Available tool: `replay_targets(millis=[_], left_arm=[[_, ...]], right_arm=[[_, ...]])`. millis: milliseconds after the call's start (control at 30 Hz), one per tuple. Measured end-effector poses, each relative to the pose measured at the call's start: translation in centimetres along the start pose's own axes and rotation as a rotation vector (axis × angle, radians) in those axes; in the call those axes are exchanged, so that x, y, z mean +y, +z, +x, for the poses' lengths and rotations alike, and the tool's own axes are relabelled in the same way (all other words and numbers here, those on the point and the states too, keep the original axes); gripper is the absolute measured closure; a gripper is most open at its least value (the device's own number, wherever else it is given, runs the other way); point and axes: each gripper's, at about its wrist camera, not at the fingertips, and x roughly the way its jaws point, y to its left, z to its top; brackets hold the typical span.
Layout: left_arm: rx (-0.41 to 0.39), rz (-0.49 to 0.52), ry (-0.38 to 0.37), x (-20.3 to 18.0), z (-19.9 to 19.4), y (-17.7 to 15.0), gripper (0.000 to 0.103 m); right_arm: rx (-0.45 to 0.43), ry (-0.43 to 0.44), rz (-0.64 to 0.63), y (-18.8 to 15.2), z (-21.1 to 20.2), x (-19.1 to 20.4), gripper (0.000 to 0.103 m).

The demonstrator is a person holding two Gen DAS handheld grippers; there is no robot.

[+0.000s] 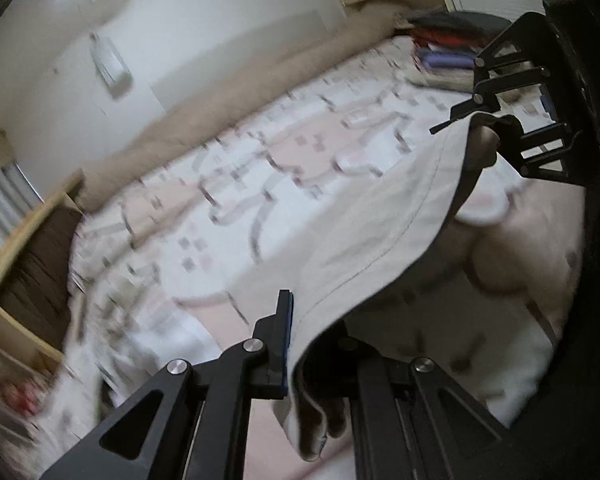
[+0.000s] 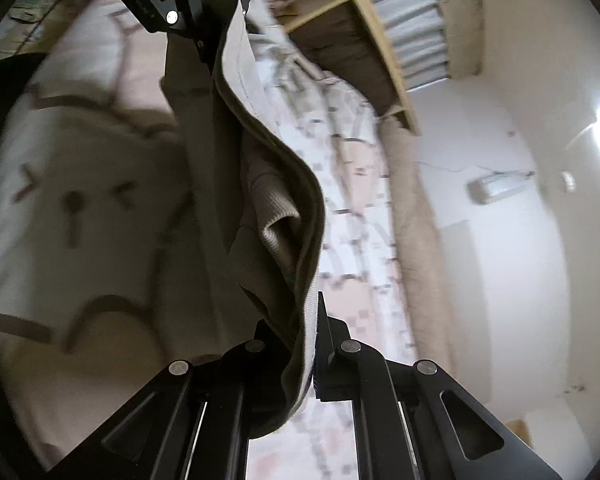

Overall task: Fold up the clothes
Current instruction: 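Lift the folded shirt with both tools and carry it toward the clothes stack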

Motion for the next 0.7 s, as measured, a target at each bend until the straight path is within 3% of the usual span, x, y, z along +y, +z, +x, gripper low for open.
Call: replay_targets(millis=[167, 333, 467, 700], left_arm=[[-0.132, 0.013, 0.078, 3.1, -1.1, 6.8, 0.096], [-0.242, 0.025, 0.079, 4.3, -1.6, 14.0, 0.096], [-0.329, 0.036, 0.078, 5.2, -2.0, 19.8, 0.096], [-0.417, -0.006, 0.003, 2.6, -0.7, 31.9, 0.096]], right_arm=[[0.012, -0.148, -0.020, 0.1, 1.2, -6.0, 0.096], [0.043, -0.304, -0.012, -0.5, 1.7, -13.8, 0.096], [0.106, -0.400, 0.010, -2.4, 1.3, -20.6, 0.096], [0.274, -0.545, 0.035, -8.5, -0.1, -32.3, 0.096]])
